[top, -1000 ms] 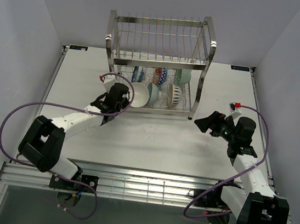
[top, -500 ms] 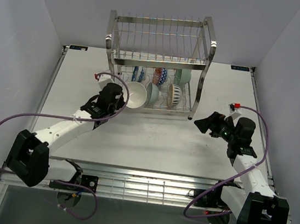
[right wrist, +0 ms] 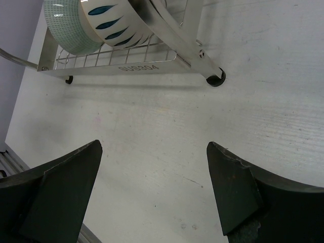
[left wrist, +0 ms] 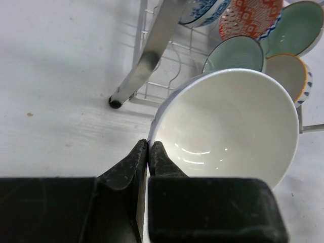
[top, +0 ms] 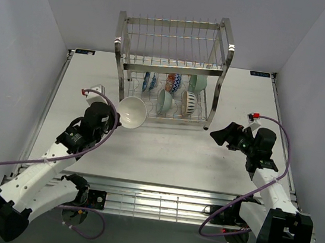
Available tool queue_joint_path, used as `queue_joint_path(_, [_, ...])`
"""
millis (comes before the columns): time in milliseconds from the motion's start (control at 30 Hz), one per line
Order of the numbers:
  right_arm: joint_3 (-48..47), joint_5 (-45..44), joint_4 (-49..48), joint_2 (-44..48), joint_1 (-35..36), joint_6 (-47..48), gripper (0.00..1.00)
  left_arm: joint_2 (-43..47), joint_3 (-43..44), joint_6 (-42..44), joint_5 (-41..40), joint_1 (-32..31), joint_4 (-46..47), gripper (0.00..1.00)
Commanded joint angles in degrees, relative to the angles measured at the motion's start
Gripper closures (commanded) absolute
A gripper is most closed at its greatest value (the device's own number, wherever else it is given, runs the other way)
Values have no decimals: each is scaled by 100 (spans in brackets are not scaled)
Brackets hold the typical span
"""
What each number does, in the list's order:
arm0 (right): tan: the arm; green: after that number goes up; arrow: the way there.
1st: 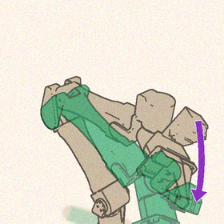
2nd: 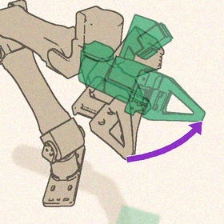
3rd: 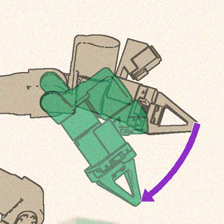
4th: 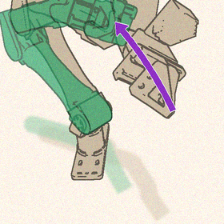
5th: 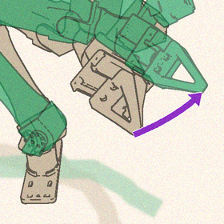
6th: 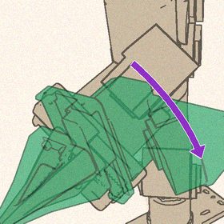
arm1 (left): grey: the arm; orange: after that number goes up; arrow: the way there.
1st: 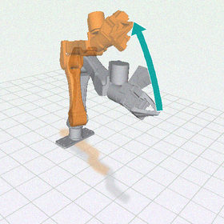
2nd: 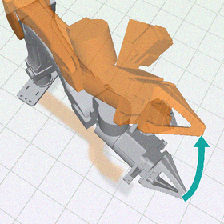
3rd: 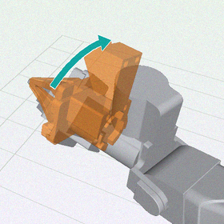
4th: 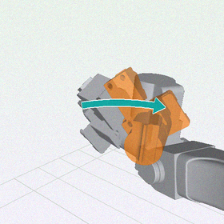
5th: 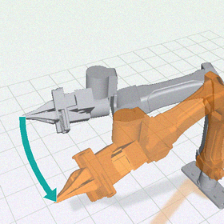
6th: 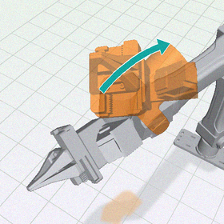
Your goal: Unload the bowls from the dish rack
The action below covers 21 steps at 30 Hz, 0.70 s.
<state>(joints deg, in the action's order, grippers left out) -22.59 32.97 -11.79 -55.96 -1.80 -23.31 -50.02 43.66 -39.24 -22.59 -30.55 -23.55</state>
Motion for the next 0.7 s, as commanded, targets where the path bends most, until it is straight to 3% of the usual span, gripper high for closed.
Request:
queue_joint_path(0, [-17, -71, 19, 24, -4, 125, 10, 475, 126, -92, -368, -13, -781, 100])
queue_joint_path(267, [-17, -72, 28, -55, -4, 116, 10, 924, 345, -145, -1423, -4, -1836, 100])
queue_joint_path(433, [-9, 7, -16, -125, -4, 81, 10, 933, 292, -84, -1872, 101, -1829, 100])
queue_joint_path(533, [18, 69, -34, -151, 4, 46, 10, 775, 310, 135, -1671, 496, -1452, 100])
queue_joint_path(600, [35, 69, -60, -151, 13, 28, 10, 573, 284, 399, -1250, 1206, -1014, 100])
queue_joint_path(667, [27, 69, -43, -143, 31, 28, 9, 389, 179, 653, -311, 2029, -626, 100])
